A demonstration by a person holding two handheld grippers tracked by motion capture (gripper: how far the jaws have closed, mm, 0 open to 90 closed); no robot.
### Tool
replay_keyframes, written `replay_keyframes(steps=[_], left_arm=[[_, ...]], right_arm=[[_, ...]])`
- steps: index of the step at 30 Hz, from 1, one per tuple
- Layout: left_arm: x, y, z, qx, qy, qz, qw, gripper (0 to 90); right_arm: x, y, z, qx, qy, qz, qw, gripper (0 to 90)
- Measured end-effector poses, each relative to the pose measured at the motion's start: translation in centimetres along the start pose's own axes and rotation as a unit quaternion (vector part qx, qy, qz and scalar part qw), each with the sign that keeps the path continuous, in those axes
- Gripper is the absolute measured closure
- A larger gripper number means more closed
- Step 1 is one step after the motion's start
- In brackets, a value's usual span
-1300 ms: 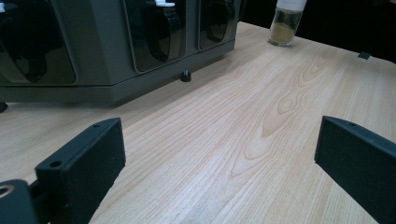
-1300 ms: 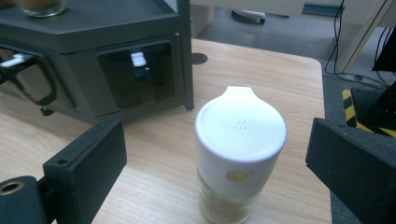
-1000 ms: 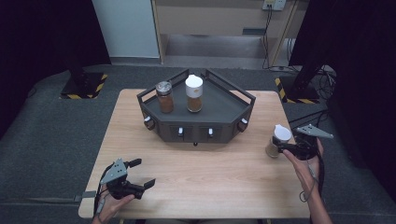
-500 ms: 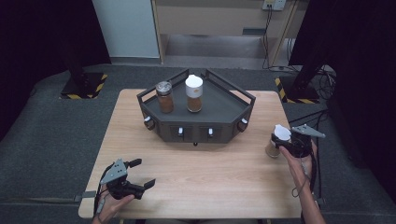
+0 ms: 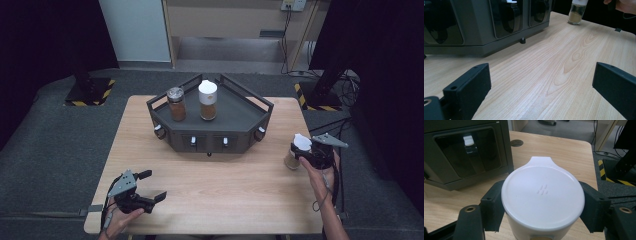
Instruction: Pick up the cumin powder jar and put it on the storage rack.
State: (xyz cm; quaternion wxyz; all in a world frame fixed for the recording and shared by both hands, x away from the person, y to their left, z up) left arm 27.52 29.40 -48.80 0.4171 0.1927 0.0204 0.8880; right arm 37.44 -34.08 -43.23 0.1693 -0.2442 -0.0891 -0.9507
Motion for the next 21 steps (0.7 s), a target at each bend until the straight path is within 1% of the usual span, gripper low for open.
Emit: replay_keyframes(steps=[4,9,13,19,21], left_arm=[[0.0,0.0,0.0,0.0,0.0,0.0,1.0,0.8],[0.0,0.0,0.0,0.0,-0.001,0.0,1.0,0.8],[0.0,0.0,0.0,0.0,0.0,-0.001,1.0,0.8],[0.0,0.0,0.0,0.0,0.0,-0.001,1.0,0.8],[0.0,0.0,0.0,0.001,0.0,-0.001,1.0,0.8]], right_arm=[[0.5,0.0,0.5,0.004,0.002,0.006,1.0,31.0],[1.4,-0.2,1.6,0.014,0.003,0.012,0.9998,31.0],[2.2,-0.5,2.5,0.025,0.006,0.021,0.9995,31.0],[3.3,-0.9,3.9,0.034,0.008,0.037,0.9987,31.0],[3.6,-1.1,4.3,0.034,0.008,0.043,0.9984,31.0]])
Point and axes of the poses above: each handheld gripper's, and its own axes: x roughly backward along the jaws, z roughly out of its top, y roughly to its right, the point moved 9 cm from there along -x, roughly forward along the jaws, and after that the axes turned 6 degrees about x, right-handed, at the moved point
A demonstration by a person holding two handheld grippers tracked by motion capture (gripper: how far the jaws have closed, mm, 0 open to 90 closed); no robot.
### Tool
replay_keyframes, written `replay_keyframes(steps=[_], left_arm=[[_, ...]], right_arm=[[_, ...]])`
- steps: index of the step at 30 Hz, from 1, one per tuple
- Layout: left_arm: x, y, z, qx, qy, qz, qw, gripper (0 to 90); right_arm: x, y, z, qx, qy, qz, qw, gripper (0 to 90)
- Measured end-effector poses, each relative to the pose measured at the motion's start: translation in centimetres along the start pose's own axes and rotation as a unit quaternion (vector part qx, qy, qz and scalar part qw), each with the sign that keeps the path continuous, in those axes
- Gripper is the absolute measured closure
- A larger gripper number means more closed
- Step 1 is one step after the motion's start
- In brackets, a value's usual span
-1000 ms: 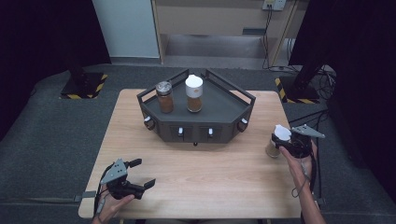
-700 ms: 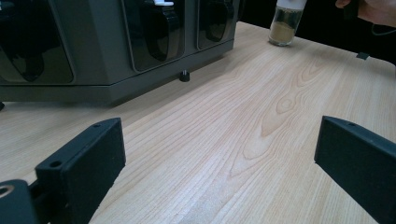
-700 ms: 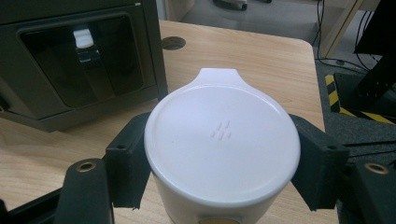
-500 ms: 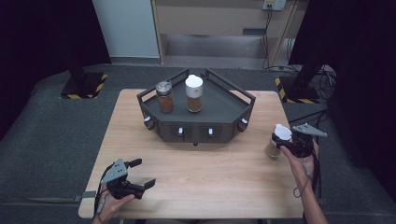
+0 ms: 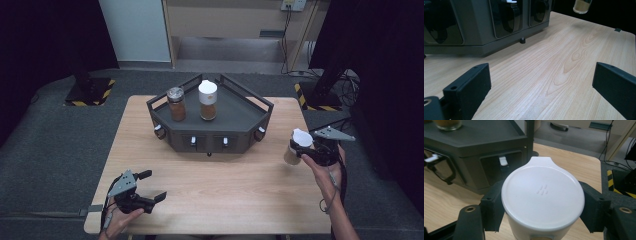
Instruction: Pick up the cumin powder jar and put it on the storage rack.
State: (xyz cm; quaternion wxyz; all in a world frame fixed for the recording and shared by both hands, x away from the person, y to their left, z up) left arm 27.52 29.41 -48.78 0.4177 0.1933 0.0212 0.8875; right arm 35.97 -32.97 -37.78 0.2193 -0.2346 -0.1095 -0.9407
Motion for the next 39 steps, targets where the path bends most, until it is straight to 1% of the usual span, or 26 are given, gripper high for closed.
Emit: replay_keyframes(steps=[4,9,12,17,25,31,35,39], left_arm=[[0.0,0.0,0.0,0.0,0.0,0.0,1.0,0.8],[0.0,0.0,0.0,0.0,0.0,0.0,1.0,0.9],[0.0,0.0,0.0,0.0,0.001,0.0,1.0,0.9],[0.0,0.0,0.0,0.0,0.001,0.0,1.0,0.9],[0.1,0.0,0.0,0.001,0.001,0.0,1.0,0.9],[0.1,0.0,0.0,0.001,0.001,0.0,1.0,0.9],[0.1,0.0,0.0,0.001,0.001,0.001,1.0,0.9],[0.1,0.0,0.0,0.001,0.001,0.0,1.0,0.9]], right_arm=[[0.5,-0.3,1.0,0.0,0.002,0.015,0.9999,31.0],[1.1,-0.9,2.3,0.009,0.0,0.028,0.9996,31.0],[1.2,-1.3,3.1,0.009,0.0,0.037,0.9993,31.0],[1.5,-2.0,4.6,0.02,-0.002,0.044,0.9988,31.0],[1.8,-2.8,7.2,0.025,0.0,0.059,0.998,31.0],[1.4,-3.6,9.0,0.033,-0.004,0.068,0.9971,31.0],[0.6,-4.1,10.2,0.039,-0.005,0.073,0.9966,31.0],[-0.2,-4.6,11.4,0.038,-0.006,0.076,0.9964,31.0]])
Point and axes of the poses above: each handheld gripper's, and its own axes: x roughly backward along the jaws, z roughly out of its top, y roughly to its right, the point moved 9 cm from there along -x, roughly forward along the jaws, and after that the axes turned 6 degrees about x, right-handed, at the moved point
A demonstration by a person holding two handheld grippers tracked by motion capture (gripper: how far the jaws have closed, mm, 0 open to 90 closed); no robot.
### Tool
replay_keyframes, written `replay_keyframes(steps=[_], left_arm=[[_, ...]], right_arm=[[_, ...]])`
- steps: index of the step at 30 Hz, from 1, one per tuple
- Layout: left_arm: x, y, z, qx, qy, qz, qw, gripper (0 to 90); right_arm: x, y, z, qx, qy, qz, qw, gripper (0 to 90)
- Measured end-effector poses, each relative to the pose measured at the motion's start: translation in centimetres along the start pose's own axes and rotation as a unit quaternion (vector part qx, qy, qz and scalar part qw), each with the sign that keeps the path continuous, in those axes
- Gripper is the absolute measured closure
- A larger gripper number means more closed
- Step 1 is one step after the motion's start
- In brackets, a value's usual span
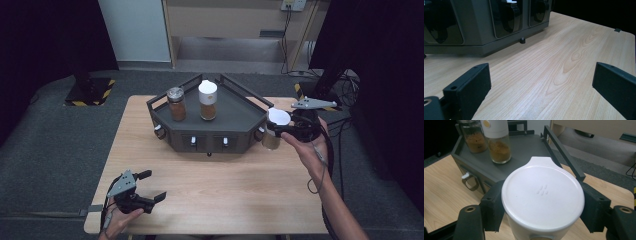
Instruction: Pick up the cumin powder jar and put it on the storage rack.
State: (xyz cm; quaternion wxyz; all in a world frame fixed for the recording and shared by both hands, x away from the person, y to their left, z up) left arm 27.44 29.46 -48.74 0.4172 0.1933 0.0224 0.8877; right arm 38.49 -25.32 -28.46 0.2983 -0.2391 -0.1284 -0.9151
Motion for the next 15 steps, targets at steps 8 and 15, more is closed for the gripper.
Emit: replay_keyframes(steps=[8,15], left_arm=[[0.0,0.0,0.0,0.001,0.0,0.0,1.0,0.9],[0.0,0.0,0.0,0.001,0.001,-0.001,1.0,0.9]], right_arm=[[-1.6,-0.5,2.6,0.003,0.004,-0.002,1.0,31.0],[-3.2,-1.0,4.6,0.006,0.004,-0.003,1.0,31.0]])
Point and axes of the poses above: each handheld gripper's, and its own axes: x roughly backward along the jaws, z roughly out of its top, y roughly to its right, the point moved 9 cm from there along -x, roughly forward along the jaws, and after that the axes turned 6 degrees about x, right-handed, at the moved point
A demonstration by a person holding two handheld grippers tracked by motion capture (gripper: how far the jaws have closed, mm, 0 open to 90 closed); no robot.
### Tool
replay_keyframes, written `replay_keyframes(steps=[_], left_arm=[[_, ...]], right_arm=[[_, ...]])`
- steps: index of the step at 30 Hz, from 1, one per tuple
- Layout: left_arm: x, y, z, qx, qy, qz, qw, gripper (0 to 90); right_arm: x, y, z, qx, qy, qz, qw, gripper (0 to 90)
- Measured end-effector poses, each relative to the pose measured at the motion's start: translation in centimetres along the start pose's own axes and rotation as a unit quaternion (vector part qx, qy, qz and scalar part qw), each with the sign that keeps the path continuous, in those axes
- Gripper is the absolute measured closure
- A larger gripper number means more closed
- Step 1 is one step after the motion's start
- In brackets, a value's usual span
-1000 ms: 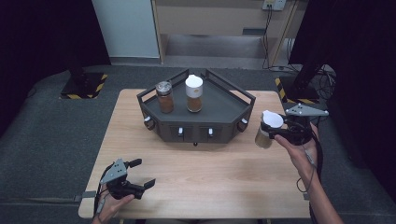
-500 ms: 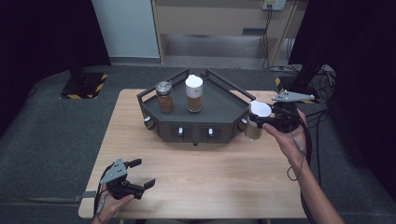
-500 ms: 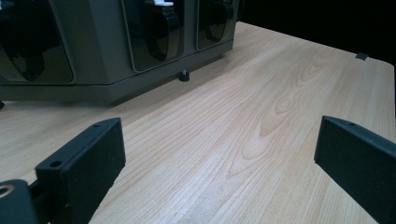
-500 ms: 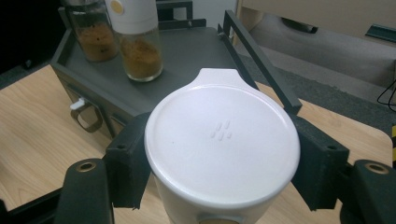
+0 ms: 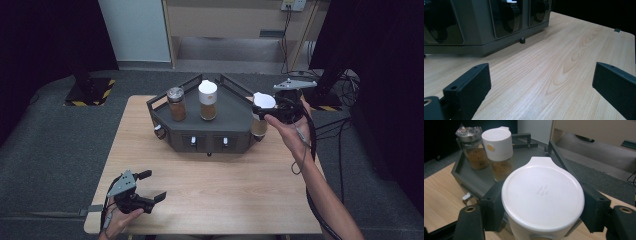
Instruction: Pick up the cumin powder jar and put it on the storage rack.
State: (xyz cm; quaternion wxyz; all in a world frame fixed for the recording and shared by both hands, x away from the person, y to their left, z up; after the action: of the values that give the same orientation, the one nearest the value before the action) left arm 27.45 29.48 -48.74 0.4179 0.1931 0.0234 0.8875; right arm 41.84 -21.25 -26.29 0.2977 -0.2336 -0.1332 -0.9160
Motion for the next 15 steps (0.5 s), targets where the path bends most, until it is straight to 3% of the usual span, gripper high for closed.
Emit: replay_keyframes(steps=[15], left_arm=[[0.0,0.0,0.0,0.0,0.001,-0.001,1.0,0.9]], right_arm=[[-3.1,-0.4,2.9,-0.006,-0.001,-0.014,0.9999,31.1]])
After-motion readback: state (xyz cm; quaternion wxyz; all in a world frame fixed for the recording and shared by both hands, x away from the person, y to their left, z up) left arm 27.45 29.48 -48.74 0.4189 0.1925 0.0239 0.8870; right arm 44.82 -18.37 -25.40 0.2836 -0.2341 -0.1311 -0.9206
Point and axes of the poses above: each handheld gripper's, and its own axes: x roughly backward along the jaws, z roughly out of its top, y roughly to its right, the point moved 9 cm from there along -x, roughly forward along the jaws, and after that the axes turned 6 degrees about x, right-handed, at the moved point
